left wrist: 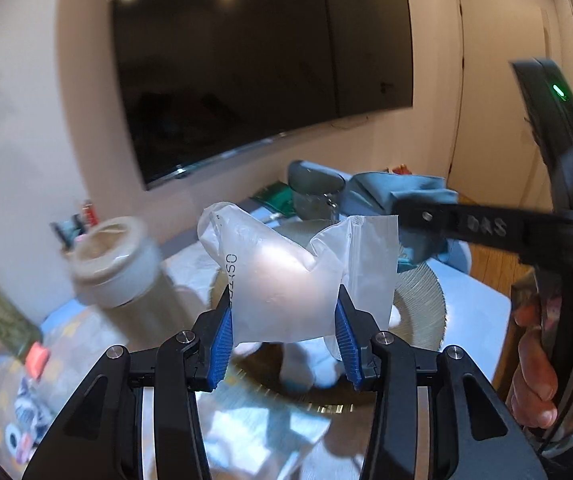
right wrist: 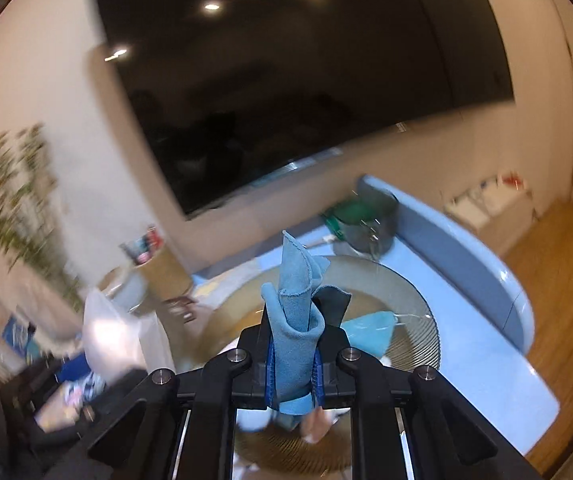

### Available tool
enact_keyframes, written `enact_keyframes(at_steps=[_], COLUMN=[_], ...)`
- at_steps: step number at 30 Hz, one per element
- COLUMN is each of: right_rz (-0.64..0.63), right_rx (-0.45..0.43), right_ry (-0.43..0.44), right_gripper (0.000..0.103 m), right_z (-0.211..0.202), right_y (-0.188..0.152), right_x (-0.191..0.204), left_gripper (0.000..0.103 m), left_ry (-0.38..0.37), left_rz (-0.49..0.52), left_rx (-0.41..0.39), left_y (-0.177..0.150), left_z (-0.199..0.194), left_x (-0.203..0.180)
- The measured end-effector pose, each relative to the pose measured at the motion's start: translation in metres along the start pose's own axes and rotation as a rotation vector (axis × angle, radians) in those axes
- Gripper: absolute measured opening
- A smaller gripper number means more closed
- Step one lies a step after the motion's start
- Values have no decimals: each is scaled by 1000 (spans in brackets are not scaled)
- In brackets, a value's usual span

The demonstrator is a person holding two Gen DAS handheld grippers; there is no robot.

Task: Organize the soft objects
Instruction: 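Carry plastic bag and blue cloth to the glass bowl and open both tools, then move both open tools back over the desk items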

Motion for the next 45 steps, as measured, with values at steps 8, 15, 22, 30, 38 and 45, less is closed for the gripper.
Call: enact_keyframes(at_steps=[8,15,22,30,38,45], right_rz=[73,97,-72,-144,-209,-257], right_rx=[70,88,71,77,110,189], right_ry=[-64,-2,-138,-66,39,165], right_gripper=[15,57,57,57,57,61], right_z=[42,42,2,-37,-57,-33], right_y=[16,4,-15,-48,-90,-141], right_x=[-48,-59,-37,17,80,153], left_gripper=[59,77,77,77,77,82], left_ry=[57,30,-12,-17,96,224], left_rz=[113,109,34,-73,-208,-387], left_rx=[-27,13,-15,-40,-15,56], left_y=[3,-13,-20,-42,-95,-156], left_z=[39,39,-14,-84,-133,-151], left_x=[-40,-36,-16,27,124,230])
Point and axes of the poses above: each gripper's, at about its wrist camera, not at the fingertips, and z roughly the way its jaws point, x to its left, y to its top, the point moved 8 cm from there along z, roughly the way its jaws point, and after that the axes turned 14 degrees about y, right-handed, at the moved point
